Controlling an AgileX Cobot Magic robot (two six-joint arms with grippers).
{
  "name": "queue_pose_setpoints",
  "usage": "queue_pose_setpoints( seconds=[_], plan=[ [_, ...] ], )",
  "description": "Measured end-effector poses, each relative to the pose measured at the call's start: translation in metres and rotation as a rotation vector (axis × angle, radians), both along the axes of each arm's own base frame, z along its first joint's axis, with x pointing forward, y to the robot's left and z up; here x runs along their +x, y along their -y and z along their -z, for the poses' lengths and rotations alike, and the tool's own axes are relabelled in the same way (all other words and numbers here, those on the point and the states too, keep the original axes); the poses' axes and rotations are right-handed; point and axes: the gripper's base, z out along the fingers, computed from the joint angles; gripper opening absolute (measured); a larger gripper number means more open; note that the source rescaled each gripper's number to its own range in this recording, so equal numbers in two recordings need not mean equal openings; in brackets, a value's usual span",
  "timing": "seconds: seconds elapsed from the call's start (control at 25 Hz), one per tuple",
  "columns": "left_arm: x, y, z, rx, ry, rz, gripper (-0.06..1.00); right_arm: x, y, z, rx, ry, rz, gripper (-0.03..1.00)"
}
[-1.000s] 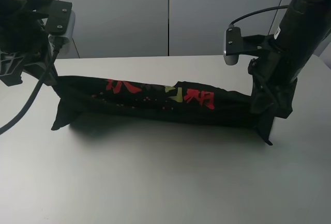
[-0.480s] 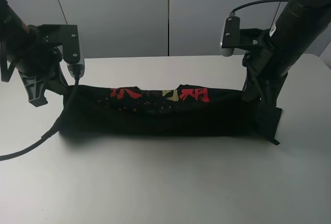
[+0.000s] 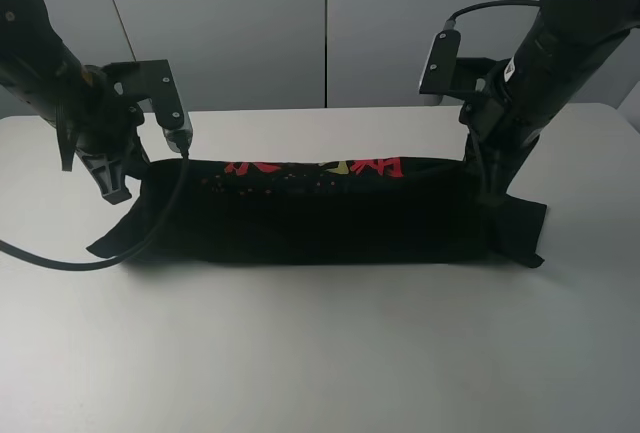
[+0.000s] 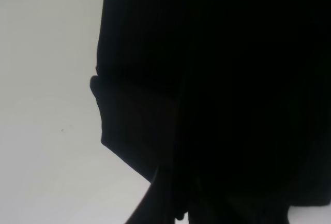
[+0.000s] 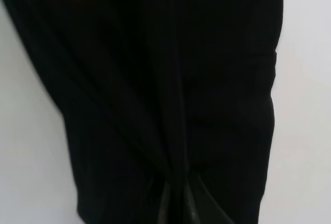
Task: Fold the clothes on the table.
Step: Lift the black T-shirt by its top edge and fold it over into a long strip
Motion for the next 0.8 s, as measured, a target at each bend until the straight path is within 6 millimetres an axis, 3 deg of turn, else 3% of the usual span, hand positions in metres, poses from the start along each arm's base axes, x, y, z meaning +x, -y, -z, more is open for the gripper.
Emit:
queue_pose_setpoints(
  seconds=[0.28,0.6,0.8],
  plan=[
    [0.012,0.005,0.006,-0.05,0.087,-0.018,0.0,0.014,-0.004,0.016,0.018,0.062,0.031,0.0],
    [0.021,0.009,0.029,-0.094,0.075,-0.098,0.05,0.028,-0.007,0.036,0.054,0.114,0.138,0.0],
    [0.028,0.012,0.033,-0.142,0.125,-0.131,0.12,0.033,-0.004,0.043,0.023,0.132,0.173,0.13]
  ],
)
